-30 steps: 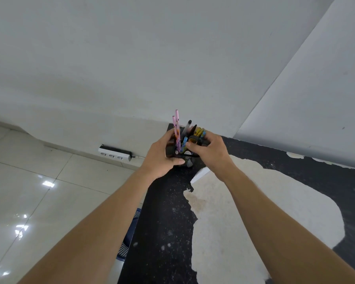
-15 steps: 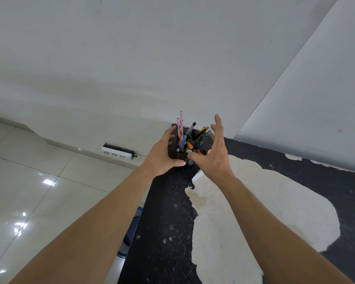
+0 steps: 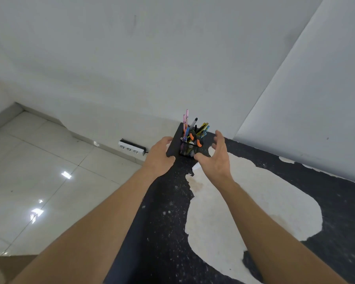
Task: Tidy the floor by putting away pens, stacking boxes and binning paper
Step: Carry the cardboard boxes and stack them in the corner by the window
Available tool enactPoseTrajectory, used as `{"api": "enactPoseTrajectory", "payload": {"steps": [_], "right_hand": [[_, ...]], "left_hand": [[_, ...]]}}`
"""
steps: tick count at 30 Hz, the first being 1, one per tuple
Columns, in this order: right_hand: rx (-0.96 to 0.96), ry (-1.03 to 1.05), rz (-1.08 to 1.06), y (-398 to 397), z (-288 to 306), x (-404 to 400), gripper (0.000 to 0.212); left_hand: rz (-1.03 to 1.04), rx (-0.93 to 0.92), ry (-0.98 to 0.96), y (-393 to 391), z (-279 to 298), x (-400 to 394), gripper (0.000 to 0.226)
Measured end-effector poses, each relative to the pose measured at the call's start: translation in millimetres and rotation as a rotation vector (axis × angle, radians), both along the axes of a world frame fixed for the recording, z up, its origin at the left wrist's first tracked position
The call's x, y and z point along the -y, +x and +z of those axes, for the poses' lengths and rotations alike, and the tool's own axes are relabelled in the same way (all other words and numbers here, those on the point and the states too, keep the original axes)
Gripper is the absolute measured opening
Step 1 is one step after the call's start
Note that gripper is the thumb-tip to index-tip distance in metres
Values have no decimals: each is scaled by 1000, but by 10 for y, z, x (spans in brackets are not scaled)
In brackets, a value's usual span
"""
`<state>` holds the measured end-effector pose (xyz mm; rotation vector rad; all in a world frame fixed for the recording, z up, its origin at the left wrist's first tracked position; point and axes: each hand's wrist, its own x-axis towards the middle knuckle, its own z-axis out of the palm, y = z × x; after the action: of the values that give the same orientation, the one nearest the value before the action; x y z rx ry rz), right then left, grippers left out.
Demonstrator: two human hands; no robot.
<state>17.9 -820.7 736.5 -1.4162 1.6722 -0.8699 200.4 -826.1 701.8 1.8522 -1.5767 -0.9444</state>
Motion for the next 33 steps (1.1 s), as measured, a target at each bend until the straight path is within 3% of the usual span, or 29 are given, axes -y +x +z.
{"api": "enactPoseTrajectory", "payload": {"steps": [4,15,22,33], "right_hand": [[-62,-11,81,-97,199,-322,65],[-122,48,483,-489,802,-1372,36],[-149,80,707,-340,1070,-2003,28],[-133,169,1089,623,841,-3189,29]], "left_hand": [[47,36,-25,-124,230,-358,50],[201,196,-97,-544,979,-1818,28],[320,267,-57,-505,1198,-2941,24],[606,287,71,154,1097,-4790,23]]}}
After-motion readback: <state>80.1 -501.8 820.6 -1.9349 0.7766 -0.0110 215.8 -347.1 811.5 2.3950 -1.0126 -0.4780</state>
